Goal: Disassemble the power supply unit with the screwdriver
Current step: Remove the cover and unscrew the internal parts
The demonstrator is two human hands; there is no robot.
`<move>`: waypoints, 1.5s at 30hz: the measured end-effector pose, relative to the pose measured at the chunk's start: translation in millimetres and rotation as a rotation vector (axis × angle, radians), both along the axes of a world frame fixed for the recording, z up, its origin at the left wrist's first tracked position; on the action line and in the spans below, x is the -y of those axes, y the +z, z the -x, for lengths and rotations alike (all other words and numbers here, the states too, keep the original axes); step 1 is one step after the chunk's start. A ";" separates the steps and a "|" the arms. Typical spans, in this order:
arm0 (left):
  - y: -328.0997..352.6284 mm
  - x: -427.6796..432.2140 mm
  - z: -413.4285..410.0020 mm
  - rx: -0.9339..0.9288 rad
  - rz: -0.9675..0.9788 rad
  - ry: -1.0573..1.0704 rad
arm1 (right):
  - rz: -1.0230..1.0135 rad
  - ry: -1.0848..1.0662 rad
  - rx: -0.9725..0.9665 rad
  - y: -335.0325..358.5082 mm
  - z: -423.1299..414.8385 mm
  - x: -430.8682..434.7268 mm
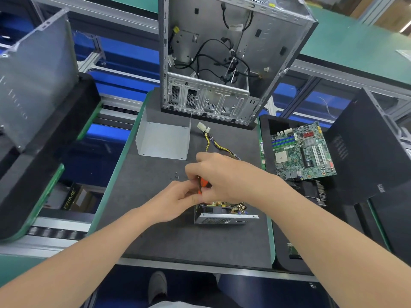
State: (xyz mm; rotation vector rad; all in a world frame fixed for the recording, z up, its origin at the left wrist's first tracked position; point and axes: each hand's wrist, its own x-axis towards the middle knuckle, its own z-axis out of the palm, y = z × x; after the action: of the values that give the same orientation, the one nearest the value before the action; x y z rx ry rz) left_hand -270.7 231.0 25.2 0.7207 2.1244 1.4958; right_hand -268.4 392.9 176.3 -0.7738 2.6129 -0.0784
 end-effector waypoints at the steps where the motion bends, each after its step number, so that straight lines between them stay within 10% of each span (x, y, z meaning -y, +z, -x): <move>1: 3.0 0.1 -1.0 -0.010 0.000 0.008 | 0.008 -0.013 -0.011 -0.3 -0.9 0.9; 8: 0.3 -1.1 -0.9 0.013 0.011 0.006 | -0.092 -0.348 -0.385 -1.6 -8.4 13.6; 22: 0.3 3.5 3.3 0.022 0.001 -0.029 | -0.006 -0.057 0.022 0.1 2.2 -1.2; 45: 15.7 -4.4 2.9 -0.011 -0.105 0.012 | 0.002 -0.466 -0.329 -7.9 -15.1 3.6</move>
State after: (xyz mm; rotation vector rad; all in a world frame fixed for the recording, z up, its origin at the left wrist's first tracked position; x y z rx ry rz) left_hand -273.6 235.4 40.9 0.7564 2.0741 1.6238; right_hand -253.3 389.3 168.4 -0.1715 3.0572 -0.0931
